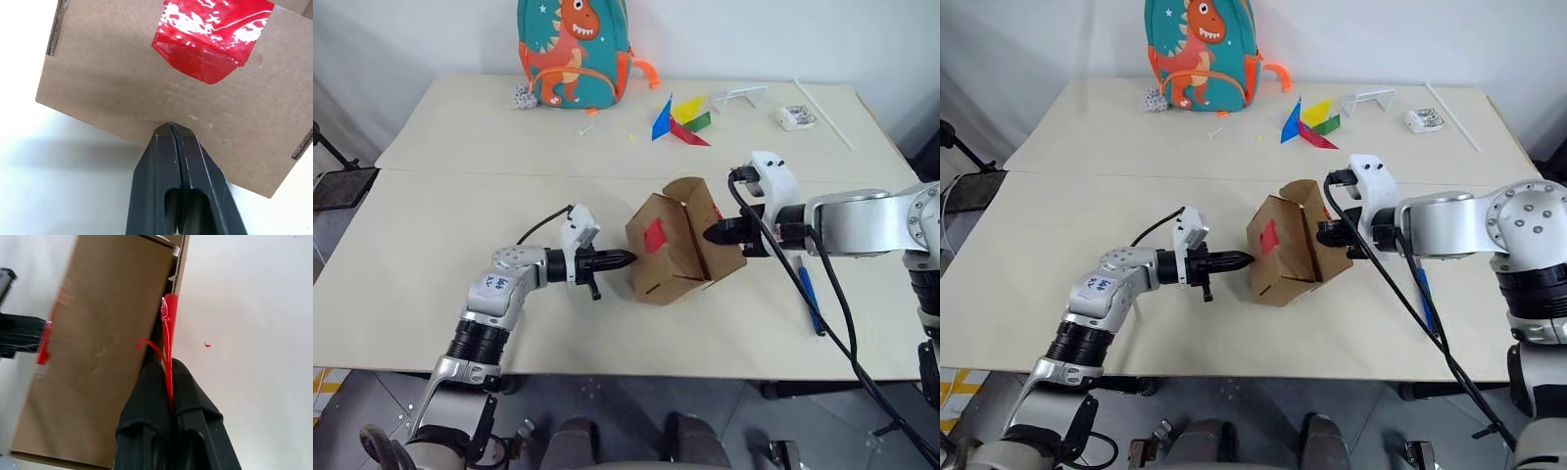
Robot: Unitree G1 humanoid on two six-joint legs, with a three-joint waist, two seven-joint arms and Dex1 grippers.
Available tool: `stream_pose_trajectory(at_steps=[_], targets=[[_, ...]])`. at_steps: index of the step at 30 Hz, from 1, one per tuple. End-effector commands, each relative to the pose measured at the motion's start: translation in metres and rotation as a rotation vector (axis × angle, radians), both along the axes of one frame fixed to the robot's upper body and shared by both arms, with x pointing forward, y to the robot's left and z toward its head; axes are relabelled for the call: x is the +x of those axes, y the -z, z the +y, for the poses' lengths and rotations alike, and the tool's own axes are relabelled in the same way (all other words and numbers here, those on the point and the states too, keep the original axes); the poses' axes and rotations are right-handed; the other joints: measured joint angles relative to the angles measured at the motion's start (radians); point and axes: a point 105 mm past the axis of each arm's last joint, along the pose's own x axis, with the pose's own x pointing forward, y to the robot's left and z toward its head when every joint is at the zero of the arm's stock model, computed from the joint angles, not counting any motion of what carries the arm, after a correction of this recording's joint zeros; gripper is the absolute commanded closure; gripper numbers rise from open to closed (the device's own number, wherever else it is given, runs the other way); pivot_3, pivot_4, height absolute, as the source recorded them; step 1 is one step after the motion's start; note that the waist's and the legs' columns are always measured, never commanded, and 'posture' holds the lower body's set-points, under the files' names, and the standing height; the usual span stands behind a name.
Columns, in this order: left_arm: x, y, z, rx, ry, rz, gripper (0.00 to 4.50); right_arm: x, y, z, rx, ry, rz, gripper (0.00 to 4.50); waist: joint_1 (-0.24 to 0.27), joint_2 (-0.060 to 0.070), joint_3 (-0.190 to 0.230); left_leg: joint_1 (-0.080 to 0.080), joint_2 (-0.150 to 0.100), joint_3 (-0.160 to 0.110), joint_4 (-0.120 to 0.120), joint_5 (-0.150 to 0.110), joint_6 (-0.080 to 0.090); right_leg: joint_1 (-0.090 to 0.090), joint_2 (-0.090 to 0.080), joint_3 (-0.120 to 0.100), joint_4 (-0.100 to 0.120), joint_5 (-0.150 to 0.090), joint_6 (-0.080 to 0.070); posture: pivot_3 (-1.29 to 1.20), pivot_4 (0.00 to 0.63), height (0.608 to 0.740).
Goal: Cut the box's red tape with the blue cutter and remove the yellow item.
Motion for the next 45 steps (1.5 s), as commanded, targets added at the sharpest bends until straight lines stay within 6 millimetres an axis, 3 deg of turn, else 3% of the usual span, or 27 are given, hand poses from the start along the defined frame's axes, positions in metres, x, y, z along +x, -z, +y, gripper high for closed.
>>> stream_pose_trajectory(at_steps=[1, 15, 22, 27, 32, 36, 42, 45], targets=[[-0.002, -0.002, -0.003, -0.006, 0.006, -0.020, 4.50, -0.007, 0.002, 0.008, 0.000, -0.042, 0.000, 4.48, 0.000, 0.000, 0.000, 0.000, 0.000, 0.000, 0.001, 0.000, 0.000, 0.000, 0.000, 0.000, 0.000, 0.000, 0.000, 0.00, 0.150, 0.740], [-0.008, 0.011, 0.008, 0.039, -0.011, 0.033, 4.50, -0.009, 0.004, 0.021, -0.005, -0.071, -0.011, 4.48, -0.002, 0.000, 0.000, 0.000, 0.001, 0.000, 0.002, 0.000, 0.000, 0.000, 0.000, 0.000, 0.001, 0.001, 0.000, 0.00, 0.150, 0.740], [-0.020, 0.011, 0.029, 0.108, 0.005, 0.059, 4.50, -0.006, 0.004, 0.024, -0.025, -0.063, -0.016, 4.48, -0.007, 0.000, 0.000, 0.000, 0.001, 0.000, 0.002, 0.000, 0.000, 0.000, 0.000, 0.000, 0.001, 0.001, 0.000, 0.00, 0.150, 0.740], [-0.022, -0.003, 0.039, 0.125, 0.030, 0.051, 4.50, -0.004, 0.003, 0.023, -0.055, -0.053, -0.019, 4.48, -0.007, 0.000, 0.000, -0.001, 0.001, 0.000, 0.002, 0.000, 0.000, 0.000, 0.000, 0.000, 0.001, 0.001, 0.000, 0.00, 0.150, 0.740], [-0.042, -0.020, 0.055, 0.147, 0.150, 0.117, 4.50, -0.004, 0.002, 0.022, -0.070, -0.049, -0.023, 4.48, -0.012, 0.000, 0.000, -0.001, 0.001, 0.000, 0.001, 0.000, 0.000, -0.001, 0.000, 0.000, 0.001, 0.001, 0.000, 0.00, 0.150, 0.740], [-0.041, -0.049, 0.067, 0.103, 0.164, 0.094, 4.50, -0.002, -0.001, 0.019, -0.084, -0.033, -0.037, 4.48, -0.012, 0.000, 0.000, -0.001, 0.001, 0.000, 0.000, 0.000, 0.000, -0.002, 0.000, 0.000, 0.000, 0.001, 0.000, 0.00, 0.150, 0.740], [-0.043, -0.091, 0.050, 0.028, 0.241, -0.004, 4.50, -0.001, -0.002, 0.017, -0.087, -0.025, -0.042, 4.48, -0.010, 0.000, 0.001, -0.002, 0.001, 0.000, 0.000, 0.000, 0.000, -0.002, 0.000, 0.000, 0.000, 0.001, 0.000, 0.00, 0.150, 0.740], [-0.046, -0.093, 0.037, 0.036, 0.277, -0.020, 4.50, 0.000, -0.002, 0.017, -0.086, -0.021, -0.045, 4.48, -0.011, 0.000, 0.001, -0.002, 0.001, 0.000, 0.000, 0.000, 0.000, -0.002, 0.000, 0.000, 0.000, 0.001, 0.000, 0.00, 0.150, 0.740]])
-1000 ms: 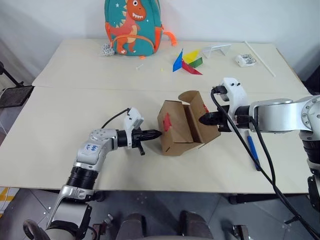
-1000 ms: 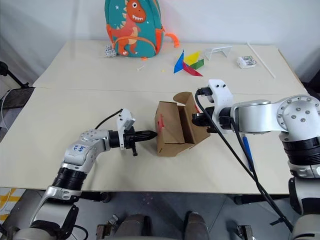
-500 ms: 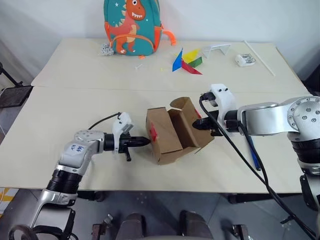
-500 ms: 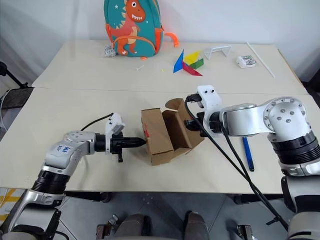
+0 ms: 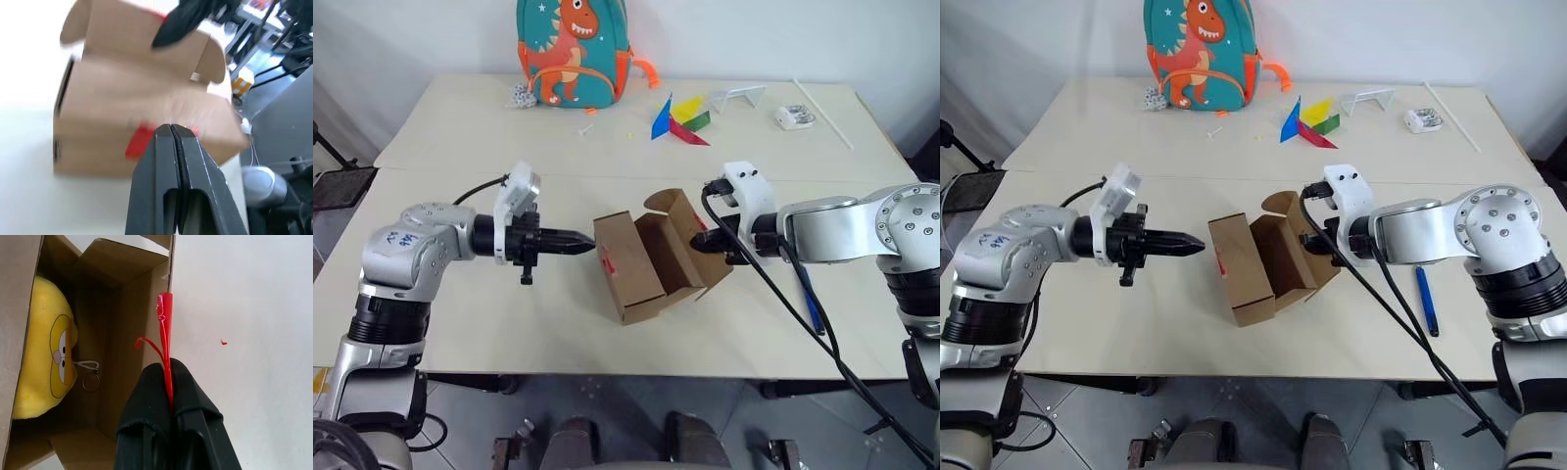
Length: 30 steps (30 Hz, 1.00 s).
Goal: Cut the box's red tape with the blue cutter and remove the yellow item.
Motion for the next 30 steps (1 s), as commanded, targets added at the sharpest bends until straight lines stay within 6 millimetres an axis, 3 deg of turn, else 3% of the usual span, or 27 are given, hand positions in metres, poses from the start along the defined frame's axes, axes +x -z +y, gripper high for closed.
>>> stream_pose_trajectory(at_steps=[1, 4, 8, 12, 17, 24, 30], targets=[[-0.006, -0.001, -0.023, 0.015, 0.059, -0.051, 4.50, 0.000, -0.013, -0.002, 0.004, 0.009, -0.046, 4.48, -0.002, 0.000, 0.000, 0.000, 0.000, 0.000, 0.000, 0.000, 0.000, 0.000, 0.000, 0.000, 0.000, 0.000, 0.000, 0.00, 0.150, 0.740], [0.000, 0.011, -0.050, 0.006, 0.046, -0.056, 4.50, 0.000, -0.013, -0.002, 0.006, 0.009, -0.048, 4.48, 0.008, 0.000, 0.000, 0.000, 0.000, 0.000, 0.000, 0.000, 0.000, 0.000, 0.000, 0.000, 0.000, 0.000, 0.000, 0.00, 0.150, 0.740], [0.003, 0.016, -0.058, 0.004, 0.010, -0.043, 4.50, 0.000, -0.014, -0.002, 0.007, 0.009, -0.050, 4.48, 0.006, -0.001, 0.000, -0.001, 0.000, 0.000, 0.001, 0.000, 0.000, 0.000, 0.000, 0.000, 0.000, 0.000, 0.000, 0.00, 0.150, 0.740], [0.006, 0.027, -0.053, 0.042, -0.025, -0.015, 4.50, 0.000, -0.017, -0.006, 0.005, 0.017, -0.058, 4.48, -0.004, -0.001, 0.000, 0.000, 0.000, 0.000, 0.000, 0.000, 0.000, -0.001, 0.000, 0.000, 0.000, 0.000, 0.000, 0.00, 0.150, 0.740], [0.011, 0.044, -0.033, 0.132, -0.082, 0.004, 4.50, 0.002, -0.020, -0.017, -0.009, 0.043, -0.061, 4.48, -0.008, -0.001, 0.000, 0.000, 0.000, 0.000, 0.000, 0.000, 0.000, 0.000, 0.000, 0.000, 0.000, 0.000, 0.000, 0.00, 0.150, 0.740], [0.013, 0.058, -0.031, 0.137, -0.113, 0.022, 4.50, 0.001, -0.022, -0.027, -0.013, 0.067, -0.062, 4.48, 0.012, -0.001, 0.000, 0.000, 0.000, 0.000, 0.004, 0.000, 0.001, 0.001, 0.000, 0.000, 0.000, 0.000, 0.000, 0.00, 0.150, 0.740], [0.014, 0.065, -0.022, 0.130, -0.154, 0.049, 4.50, 0.001, -0.036, -0.034, 0.002, 0.083, -0.091, 4.48, 0.016, -0.001, 0.000, 0.000, 0.000, 0.000, 0.005, -0.001, 0.001, 0.003, 0.000, 0.000, 0.001, 0.001, 0.000, 0.00, 0.150, 0.740]])
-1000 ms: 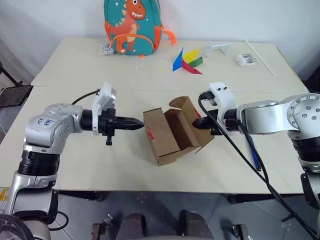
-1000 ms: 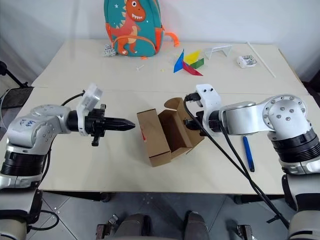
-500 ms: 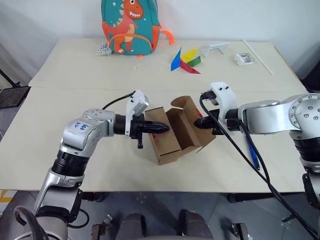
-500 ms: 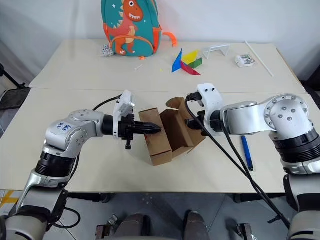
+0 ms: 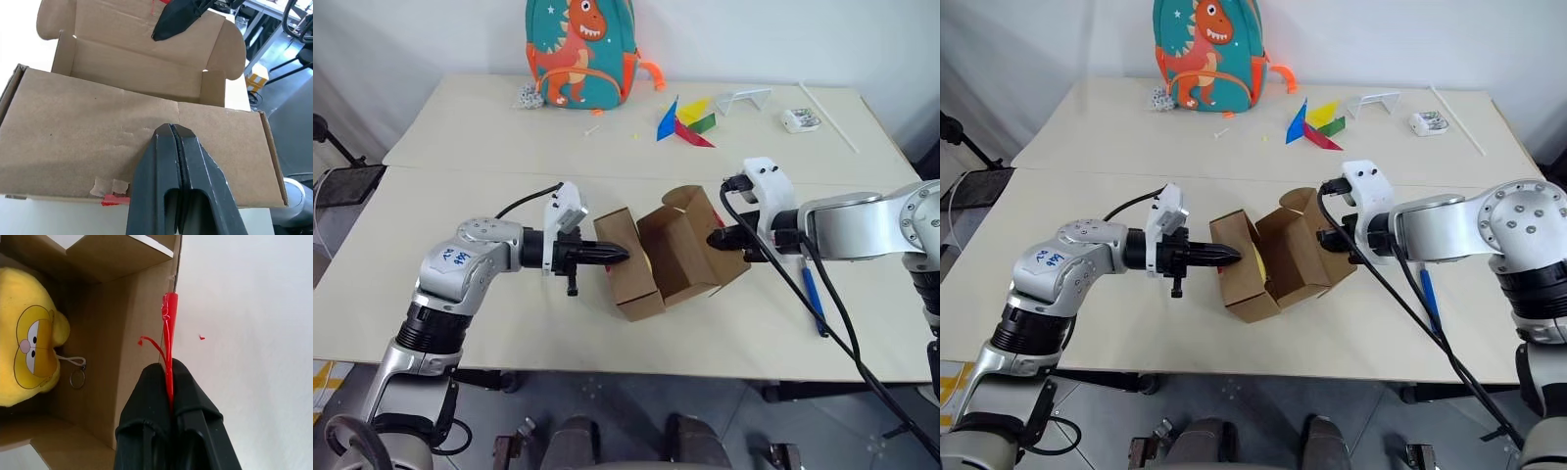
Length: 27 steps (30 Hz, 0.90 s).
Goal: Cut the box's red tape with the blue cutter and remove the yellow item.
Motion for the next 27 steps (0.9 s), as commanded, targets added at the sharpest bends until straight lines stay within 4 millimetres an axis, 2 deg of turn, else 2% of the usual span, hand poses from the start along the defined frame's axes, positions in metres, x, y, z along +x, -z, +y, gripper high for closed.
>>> stream_pose_trajectory(at_steps=[1, 8, 13, 18, 27], targets=[[0.005, 0.027, 0.013, 0.061, -0.091, 0.076, 4.50, 0.000, -0.032, -0.010, 0.029, 0.027, -0.098, 4.48, 0.000, 0.000, 0.000, 0.000, 0.000, 0.000, 0.000, 0.000, 0.000, 0.000, 0.000, 0.000, 0.000, 0.000, 0.000, 0.00, 0.150, 0.740], [0.005, 0.039, 0.027, 0.064, -0.147, 0.124, 4.50, -0.003, -0.039, -0.011, 0.034, 0.009, -0.123, 4.48, 0.001, 0.000, 0.000, 0.000, 0.000, 0.000, 0.001, 0.000, 0.000, 0.001, 0.000, 0.000, 0.000, 0.001, 0.000, 0.00, 0.150, 0.740], [0.008, 0.044, 0.026, 0.038, -0.170, 0.130, 4.50, -0.006, -0.021, -0.009, 0.012, 0.018, -0.091, 4.48, 0.002, 0.000, 0.000, 0.000, 0.000, 0.000, 0.001, 0.000, 0.001, 0.001, 0.000, 0.000, 0.000, 0.001, 0.000, 0.00, 0.150, 0.740], [0.014, 0.042, 0.024, 0.014, -0.202, 0.105, 4.50, -0.009, -0.020, 0.007, -0.020, -0.026, -0.122, 4.48, -0.004, 0.000, 0.000, -0.002, 0.001, 0.000, 0.000, 0.000, 0.000, -0.003, 0.001, 0.000, 0.000, 0.002, 0.000, 0.00, 0.150, 0.740], [0.017, 0.031, 0.017, -0.046, -0.200, 0.061, 4.50, -0.012, -0.012, 0.012, -0.042, -0.033, -0.118, 4.48, -0.004, 0.000, 0.000, -0.002, 0.001, 0.001, -0.001, 0.000, 0.000, -0.003, 0.000, 0.000, -0.001, 0.002, 0.000, 0.00, 0.150, 0.740]])
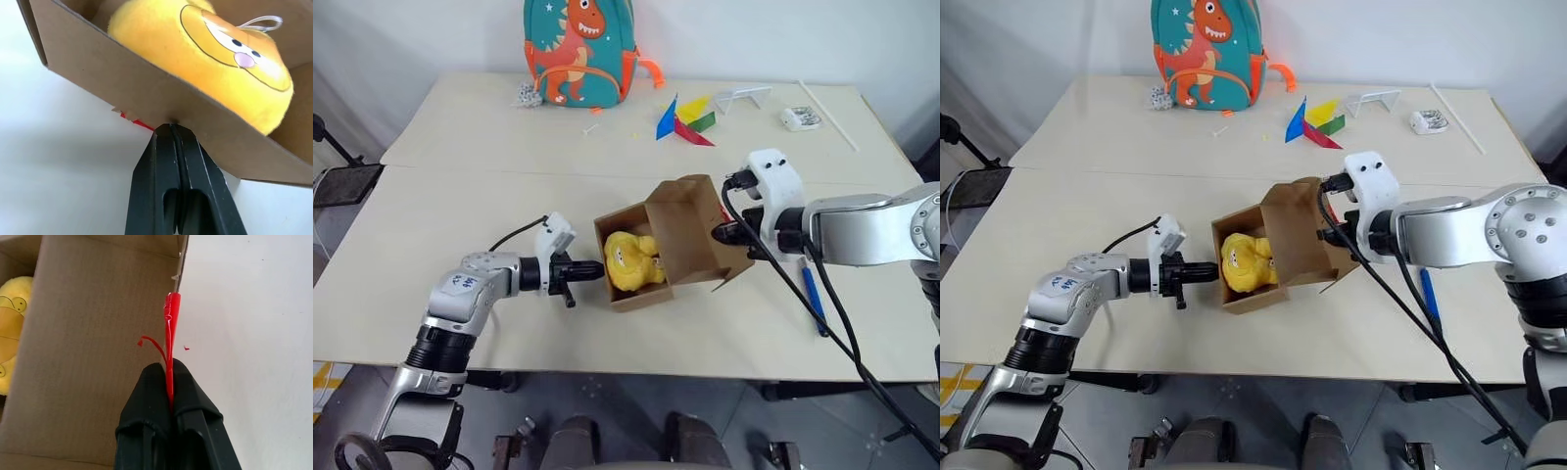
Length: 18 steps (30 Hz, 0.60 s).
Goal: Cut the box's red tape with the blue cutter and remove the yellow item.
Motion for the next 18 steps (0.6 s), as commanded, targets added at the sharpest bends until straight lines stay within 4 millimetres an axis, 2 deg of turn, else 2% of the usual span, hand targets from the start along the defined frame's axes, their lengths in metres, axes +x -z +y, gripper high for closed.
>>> stream_pose_trajectory(at_steps=[1, 11, 18], targets=[[0.001, -0.020, -0.006, -0.040, 0.023, -0.079, 4.50, -0.007, -0.002, 0.008, 0.001, -0.043, -0.014, 4.48, -0.001, 0.000, 0.000, 0.000, 0.000, 0.000, 0.000, 0.000, 0.000, 0.000, 0.000, 0.000, 0.000, 0.000, 0.000, 0.00, 0.150, 0.740], [-0.006, -0.030, -0.008, -0.069, 0.067, -0.093, 4.50, -0.005, 0.020, -0.012, -0.019, 0.018, 0.046, 4.48, 0.000, 0.000, 0.000, 0.000, 0.000, 0.000, 0.000, 0.000, 0.000, 0.000, 0.000, 0.000, 0.000, 0.000, 0.000, 0.00, 0.150, 0.740], [-0.006, -0.029, -0.006, -0.060, 0.055, -0.088, 4.50, -0.002, 0.022, -0.014, -0.040, 0.007, 0.038, 4.48, -0.001, 0.000, 0.000, 0.000, 0.000, 0.001, 0.000, 0.000, 0.000, 0.000, 0.000, 0.000, 0.000, 0.000, 0.000, 0.00, 0.150, 0.740]])
